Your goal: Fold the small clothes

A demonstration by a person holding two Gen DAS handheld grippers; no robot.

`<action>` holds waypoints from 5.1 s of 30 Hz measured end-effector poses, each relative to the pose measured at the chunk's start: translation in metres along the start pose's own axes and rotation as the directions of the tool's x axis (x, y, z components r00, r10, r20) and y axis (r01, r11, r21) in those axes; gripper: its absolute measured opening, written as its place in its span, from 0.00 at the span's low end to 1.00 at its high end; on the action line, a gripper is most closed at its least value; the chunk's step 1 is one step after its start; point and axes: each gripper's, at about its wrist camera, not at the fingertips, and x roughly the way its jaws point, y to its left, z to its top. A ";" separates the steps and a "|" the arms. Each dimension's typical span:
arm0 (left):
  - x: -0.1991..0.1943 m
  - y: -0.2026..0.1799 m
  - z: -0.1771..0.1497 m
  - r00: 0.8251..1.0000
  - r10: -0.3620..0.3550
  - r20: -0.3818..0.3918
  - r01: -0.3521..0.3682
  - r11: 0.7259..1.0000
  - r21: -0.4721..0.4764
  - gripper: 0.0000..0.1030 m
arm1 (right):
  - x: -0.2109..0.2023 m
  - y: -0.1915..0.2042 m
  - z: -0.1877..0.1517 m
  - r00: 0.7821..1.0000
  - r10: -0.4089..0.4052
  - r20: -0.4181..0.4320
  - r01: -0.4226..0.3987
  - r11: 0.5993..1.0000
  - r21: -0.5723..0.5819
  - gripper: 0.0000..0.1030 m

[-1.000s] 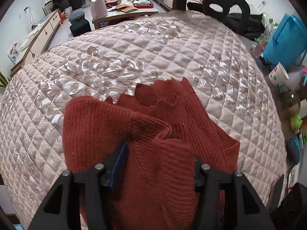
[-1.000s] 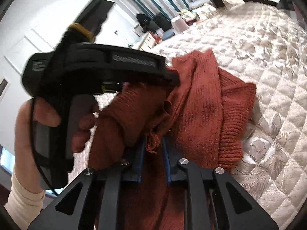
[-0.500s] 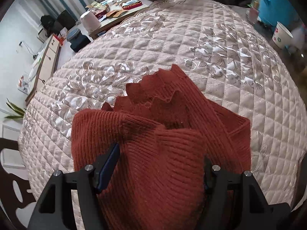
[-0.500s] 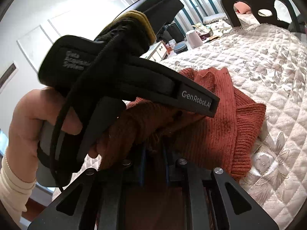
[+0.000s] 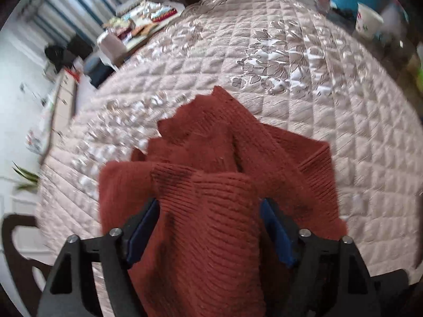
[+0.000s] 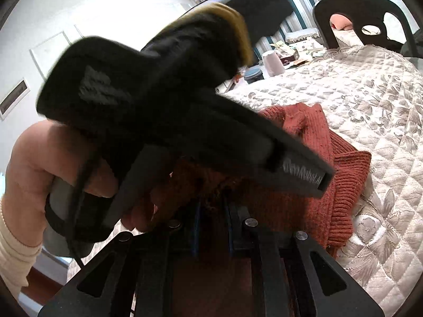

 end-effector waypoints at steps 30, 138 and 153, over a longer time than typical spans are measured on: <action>-0.031 0.034 -0.007 0.985 -0.133 0.110 0.145 0.984 -0.107 0.16 | -0.031 -0.008 -0.053 0.969 0.226 -0.103 -0.218 0.972 0.085 0.61; -0.040 0.042 -0.137 0.890 0.017 0.456 0.116 0.958 -0.263 0.79 | -0.017 0.006 0.000 0.863 -0.503 -0.042 0.482 0.846 -0.226 0.27; -0.034 0.067 -0.131 0.874 -0.076 0.480 0.219 0.943 -0.250 0.92 | -0.074 0.020 -0.044 0.920 -0.375 -0.109 0.363 0.925 -0.114 0.60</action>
